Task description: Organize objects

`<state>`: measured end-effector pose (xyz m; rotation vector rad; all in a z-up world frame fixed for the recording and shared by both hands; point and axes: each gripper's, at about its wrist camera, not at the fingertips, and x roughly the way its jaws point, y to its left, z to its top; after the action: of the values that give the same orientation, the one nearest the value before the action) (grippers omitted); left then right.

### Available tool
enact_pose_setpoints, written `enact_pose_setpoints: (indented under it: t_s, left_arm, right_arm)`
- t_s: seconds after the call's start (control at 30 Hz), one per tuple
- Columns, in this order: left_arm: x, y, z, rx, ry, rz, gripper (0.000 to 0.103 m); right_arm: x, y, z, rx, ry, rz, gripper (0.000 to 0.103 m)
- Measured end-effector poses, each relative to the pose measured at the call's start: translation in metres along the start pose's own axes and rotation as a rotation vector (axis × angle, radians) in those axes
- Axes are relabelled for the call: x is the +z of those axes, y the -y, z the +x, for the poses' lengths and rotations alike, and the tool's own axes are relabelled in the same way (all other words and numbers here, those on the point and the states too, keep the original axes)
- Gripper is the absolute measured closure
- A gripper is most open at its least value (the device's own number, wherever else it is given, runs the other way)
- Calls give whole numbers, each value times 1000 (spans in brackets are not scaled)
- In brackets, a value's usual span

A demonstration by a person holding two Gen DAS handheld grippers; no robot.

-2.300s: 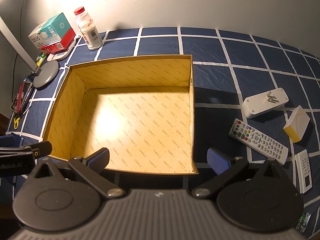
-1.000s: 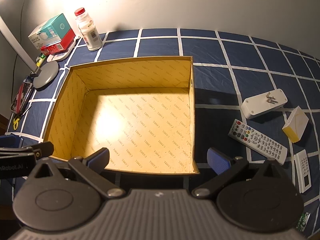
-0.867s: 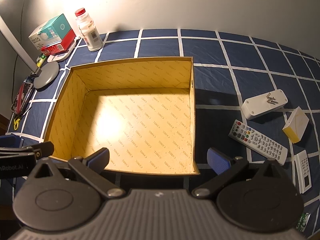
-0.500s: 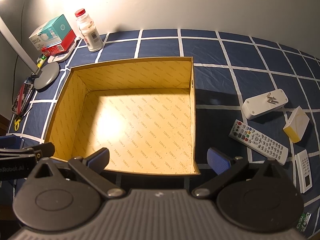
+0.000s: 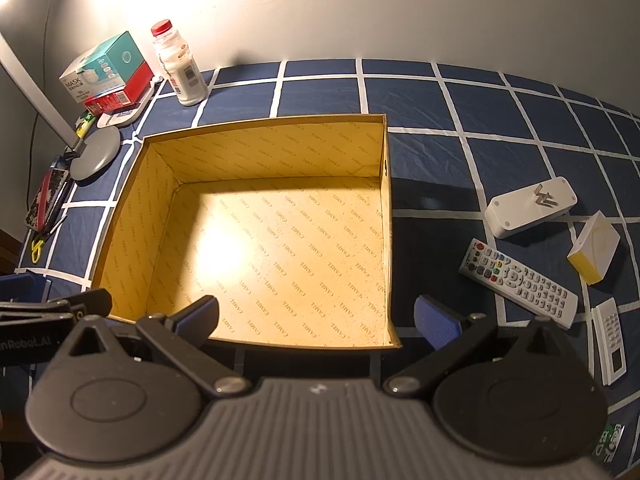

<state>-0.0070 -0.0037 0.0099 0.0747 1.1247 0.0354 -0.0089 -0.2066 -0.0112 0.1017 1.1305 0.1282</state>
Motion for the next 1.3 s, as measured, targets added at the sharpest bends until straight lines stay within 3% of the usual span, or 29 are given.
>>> enact_pose_setpoints:
  t_s: [0.5,0.9,1.3]
  left_arm:
    - [-1,26,2,-81,-2,89,0]
    - [5,91,4,-201,14,264,0]
    - [19,165,7,-283,19,373,0]
  right_arm:
    - [-15,32,-13,6,39,157,0]
    - [-39,92,-38,-90,112,365,0]
    - [-46,156,-57,-147,138,484,0]
